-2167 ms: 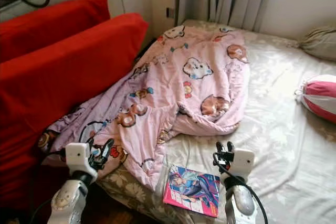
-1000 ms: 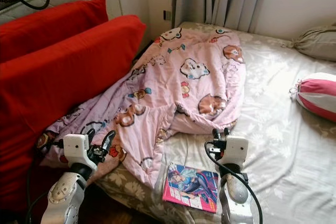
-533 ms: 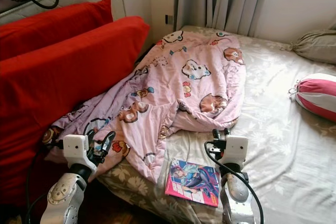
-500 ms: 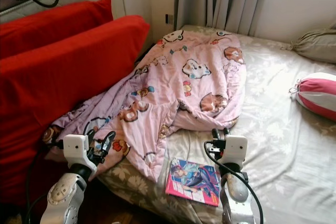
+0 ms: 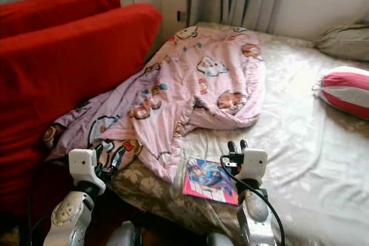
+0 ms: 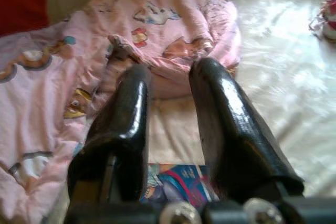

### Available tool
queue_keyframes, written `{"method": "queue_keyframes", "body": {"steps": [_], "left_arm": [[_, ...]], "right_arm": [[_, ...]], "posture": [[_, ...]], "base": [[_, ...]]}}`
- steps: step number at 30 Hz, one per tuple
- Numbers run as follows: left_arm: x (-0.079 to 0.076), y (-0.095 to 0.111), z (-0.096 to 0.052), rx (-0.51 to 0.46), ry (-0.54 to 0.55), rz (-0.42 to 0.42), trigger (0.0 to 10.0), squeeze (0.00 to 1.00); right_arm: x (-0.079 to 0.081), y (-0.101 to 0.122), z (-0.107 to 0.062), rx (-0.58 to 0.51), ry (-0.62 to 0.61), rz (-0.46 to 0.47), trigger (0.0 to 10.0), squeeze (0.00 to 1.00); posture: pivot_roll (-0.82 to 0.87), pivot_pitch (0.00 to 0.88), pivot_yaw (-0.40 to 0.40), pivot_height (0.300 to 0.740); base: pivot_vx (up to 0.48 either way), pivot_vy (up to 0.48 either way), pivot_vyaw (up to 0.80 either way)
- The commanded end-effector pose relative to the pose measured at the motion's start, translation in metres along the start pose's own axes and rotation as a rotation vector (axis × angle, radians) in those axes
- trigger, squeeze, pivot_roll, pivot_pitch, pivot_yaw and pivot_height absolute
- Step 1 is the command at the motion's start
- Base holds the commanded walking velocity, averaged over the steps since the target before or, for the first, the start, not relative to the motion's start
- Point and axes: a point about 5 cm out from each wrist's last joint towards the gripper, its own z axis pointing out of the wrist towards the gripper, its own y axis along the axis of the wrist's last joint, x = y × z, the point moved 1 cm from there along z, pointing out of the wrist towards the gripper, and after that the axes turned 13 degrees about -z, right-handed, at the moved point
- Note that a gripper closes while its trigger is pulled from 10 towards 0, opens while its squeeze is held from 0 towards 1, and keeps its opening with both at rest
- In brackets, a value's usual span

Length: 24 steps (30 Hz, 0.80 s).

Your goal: Clean up the room

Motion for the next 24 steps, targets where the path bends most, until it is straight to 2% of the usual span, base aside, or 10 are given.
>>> {"method": "queue_keyframes", "body": {"steps": [1,17,24], "left_arm": [[-0.0002,-0.001,-0.0024,0.002,0.007,-0.016,10.0,0.0],[-0.0008,-0.0011,-0.0036,0.008,0.011,-0.02,10.0,0.0],[-0.0006,-0.0019,-0.0045,0.011,0.011,-0.02,10.0,0.0]], "right_arm": [[-0.0005,0.0008,0.0034,0.008,0.003,-0.001,10.0,0.0],[0.0025,-0.0049,0.0044,0.052,0.022,-0.022,10.0,0.0],[0.005,-0.0046,0.0031,0.035,0.033,-0.005,10.0,0.0]], "posture": [[0.01,0.093,-0.027,0.652],[0.01,0.098,-0.028,0.652],[0.02,0.1,-0.025,0.623]], "base": [[0.0,0.0,0.0],[0.0,0.0,0.0],[0.0,0.0,0.0]]}}
